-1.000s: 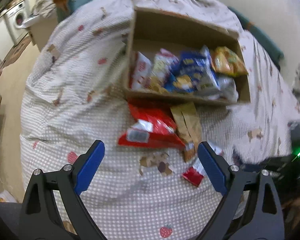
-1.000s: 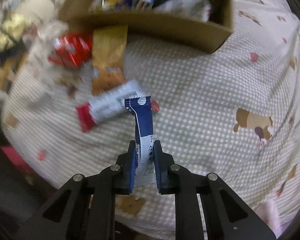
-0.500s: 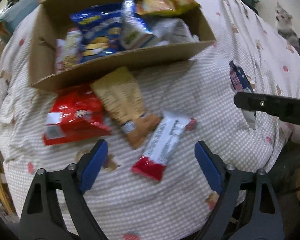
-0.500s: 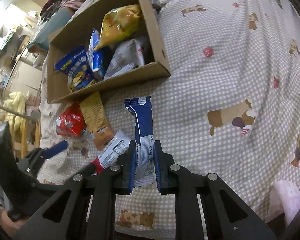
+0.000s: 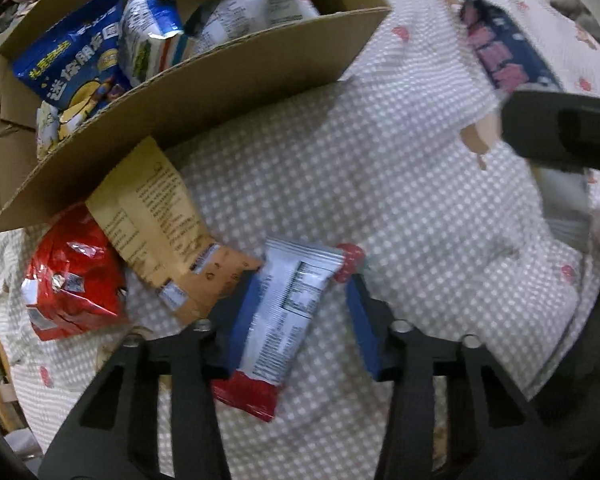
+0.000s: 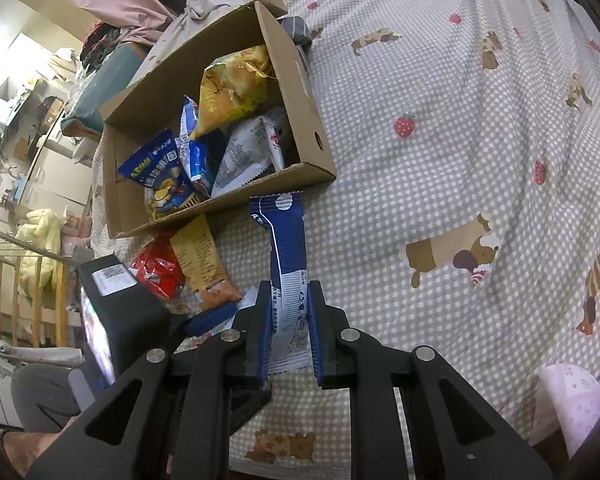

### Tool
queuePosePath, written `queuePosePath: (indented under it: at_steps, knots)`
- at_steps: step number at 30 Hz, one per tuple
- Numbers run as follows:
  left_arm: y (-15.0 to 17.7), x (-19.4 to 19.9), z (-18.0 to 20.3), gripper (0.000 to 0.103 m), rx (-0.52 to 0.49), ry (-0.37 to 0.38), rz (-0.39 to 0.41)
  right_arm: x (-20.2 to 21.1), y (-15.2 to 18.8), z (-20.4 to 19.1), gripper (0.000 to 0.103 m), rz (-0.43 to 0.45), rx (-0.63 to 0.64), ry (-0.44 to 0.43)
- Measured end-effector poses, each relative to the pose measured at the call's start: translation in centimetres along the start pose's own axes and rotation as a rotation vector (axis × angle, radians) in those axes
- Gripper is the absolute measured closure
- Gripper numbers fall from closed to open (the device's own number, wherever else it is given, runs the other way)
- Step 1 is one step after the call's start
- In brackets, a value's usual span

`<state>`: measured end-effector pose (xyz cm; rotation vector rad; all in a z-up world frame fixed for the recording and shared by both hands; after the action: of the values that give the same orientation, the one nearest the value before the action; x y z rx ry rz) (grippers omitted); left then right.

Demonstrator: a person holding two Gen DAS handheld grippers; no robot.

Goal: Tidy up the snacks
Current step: 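Grasp the blue-white bar packet with the right tool while the left tool grasps the white-red bar packet, then carry both bar packets into the box with both tools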

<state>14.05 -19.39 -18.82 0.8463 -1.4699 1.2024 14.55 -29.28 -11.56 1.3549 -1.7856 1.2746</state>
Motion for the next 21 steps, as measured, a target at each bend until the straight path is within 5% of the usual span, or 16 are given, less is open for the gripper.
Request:
queuePosePath:
  at_steps: [10,21]
  knots:
    - [-0.9,-1.3,-0.7,0.073,0.015,0.026,-0.019,-0.7,-0.1,-1.1,0.086,0.0,0.024,0.004]
    - [0.4,2.5,-2.0,0.082,0.096,0.085,0.024,-0.6,-0.4,-1.5,0.086,0.013,0.031,-0.008]
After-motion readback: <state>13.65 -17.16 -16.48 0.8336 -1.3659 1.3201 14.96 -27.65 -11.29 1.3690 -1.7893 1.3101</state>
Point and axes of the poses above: each gripper's, at about its wrist camera, not at the fingertips, and x roughly against the way its jaws point, z to its right, y to its underside, the point moved 6 cm from there along -x, roughly the way its jaws point, and after that the axes turned 7 degrees about x, right-handed, at the moved point
